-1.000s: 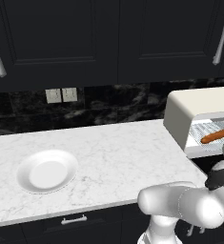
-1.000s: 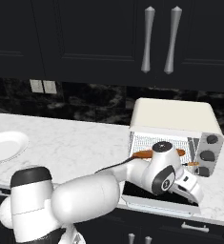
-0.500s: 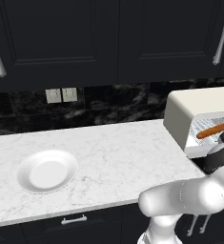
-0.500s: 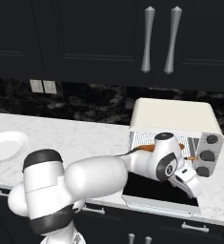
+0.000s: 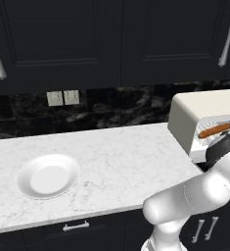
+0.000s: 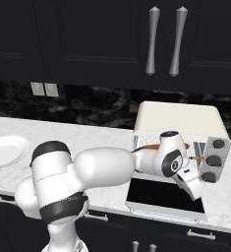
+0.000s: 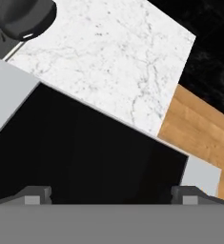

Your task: Pick up the kebab skewer and baguette bread, and place them inside the toaster oven. Close the toaster oven door and start by setting the timer.

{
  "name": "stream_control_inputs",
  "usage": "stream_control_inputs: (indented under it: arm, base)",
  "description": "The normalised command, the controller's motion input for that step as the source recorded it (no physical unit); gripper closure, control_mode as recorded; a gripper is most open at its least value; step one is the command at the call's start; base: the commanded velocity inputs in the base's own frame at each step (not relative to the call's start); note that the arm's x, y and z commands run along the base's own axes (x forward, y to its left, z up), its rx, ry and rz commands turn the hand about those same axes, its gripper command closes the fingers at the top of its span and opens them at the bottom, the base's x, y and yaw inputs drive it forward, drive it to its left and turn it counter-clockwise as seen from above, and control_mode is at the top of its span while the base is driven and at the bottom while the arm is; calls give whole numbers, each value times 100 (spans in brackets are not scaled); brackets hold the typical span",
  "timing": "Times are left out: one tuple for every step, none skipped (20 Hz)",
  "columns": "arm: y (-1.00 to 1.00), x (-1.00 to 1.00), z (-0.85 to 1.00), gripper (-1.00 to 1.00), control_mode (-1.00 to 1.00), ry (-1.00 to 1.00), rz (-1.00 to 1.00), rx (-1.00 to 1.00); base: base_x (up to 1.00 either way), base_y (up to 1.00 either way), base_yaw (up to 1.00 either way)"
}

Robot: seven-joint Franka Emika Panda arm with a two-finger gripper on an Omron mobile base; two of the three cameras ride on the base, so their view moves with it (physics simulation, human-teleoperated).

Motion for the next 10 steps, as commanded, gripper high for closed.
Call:
stream_control_inputs:
  arm:
    - [0,14,1,-100,-100,0,-12,1]
    - [0,16,4,-100,-100,0,-12,2]
    - [0,26,4,-100,-100,0,-12,1]
    - [0,21,6,-100,-100,0,-13,2]
    - [0,21,7,-100,-100,0,-13,2]
    - [0,16,6,-100,-100,0,-12,3]
    - [0,18,7,-100,-100,0,-12,4]
    - [0,24,3,-100,-100,0,-10,4]
    - [0,29,1,-100,-100,0,-9,4]
    - [3,29,4,-100,-100,0,-8,4]
  base:
    - [0,0,0]
    - [0,0,0]
    - [0,0,0]
    - [0,0,0]
    - [0,0,0]
    - [0,0,0]
    - [0,0,0]
    - [0,0,0]
    - [0,0,0]
    - [0,0,0]
